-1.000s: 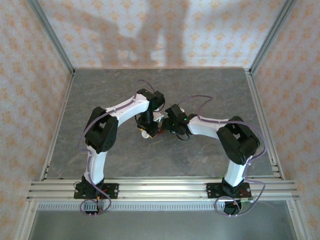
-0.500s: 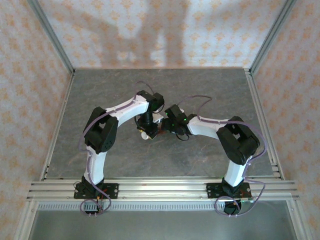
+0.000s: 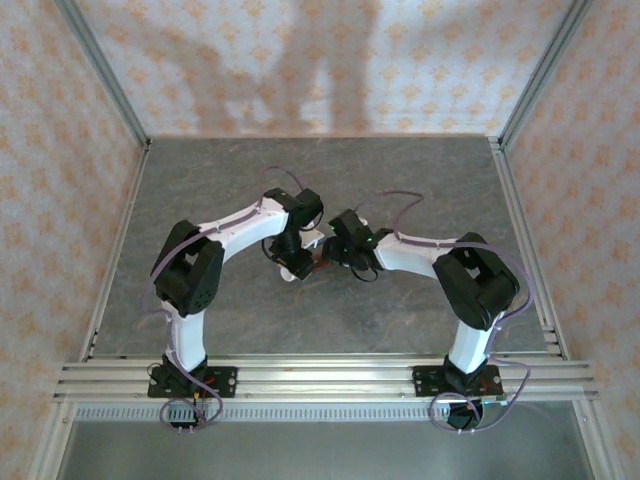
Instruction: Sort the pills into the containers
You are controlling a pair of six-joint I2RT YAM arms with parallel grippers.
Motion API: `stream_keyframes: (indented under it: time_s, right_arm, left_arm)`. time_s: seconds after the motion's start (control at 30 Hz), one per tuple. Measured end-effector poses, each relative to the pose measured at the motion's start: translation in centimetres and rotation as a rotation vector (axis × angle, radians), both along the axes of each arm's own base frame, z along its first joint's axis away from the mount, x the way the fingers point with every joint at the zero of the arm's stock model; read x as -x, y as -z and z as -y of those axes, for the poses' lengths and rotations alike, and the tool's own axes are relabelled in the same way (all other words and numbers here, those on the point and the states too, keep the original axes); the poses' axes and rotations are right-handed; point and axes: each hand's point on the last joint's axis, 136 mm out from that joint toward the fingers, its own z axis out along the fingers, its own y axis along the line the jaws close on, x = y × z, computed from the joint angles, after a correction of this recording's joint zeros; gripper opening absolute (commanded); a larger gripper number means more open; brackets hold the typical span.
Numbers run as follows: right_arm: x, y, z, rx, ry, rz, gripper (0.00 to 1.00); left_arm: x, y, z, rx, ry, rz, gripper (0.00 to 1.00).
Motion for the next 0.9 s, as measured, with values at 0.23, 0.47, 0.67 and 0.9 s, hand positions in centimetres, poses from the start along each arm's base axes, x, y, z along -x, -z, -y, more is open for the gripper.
stream_keyframes:
  time_s: [0.23, 0.47, 0.67, 0.9]
  right_arm:
    - [0.0, 0.0, 0.0, 0.000, 0.000, 0.000, 0.65]
    - [0.0, 0.0, 0.0, -0.002, 0.004, -0.001, 0.65]
    - [0.0, 0.0, 0.0, -0.003, 0.007, -0.003, 0.65]
    - [0.0, 0.0, 0.0, -0.003, 0.007, -0.003, 0.65]
  left_arm:
    - [0.1, -0.8, 0.0, 0.044, -0.001, 0.065, 0.00]
    - [0.5, -0.1, -0.1, 0.072, -0.004, 0.087, 0.00]
    - [0.8, 0.6, 0.1, 0.102, -0.011, 0.099, 0.00]
    - [0.6, 0.5, 0.3, 0.134, -0.026, 0.137, 0.00]
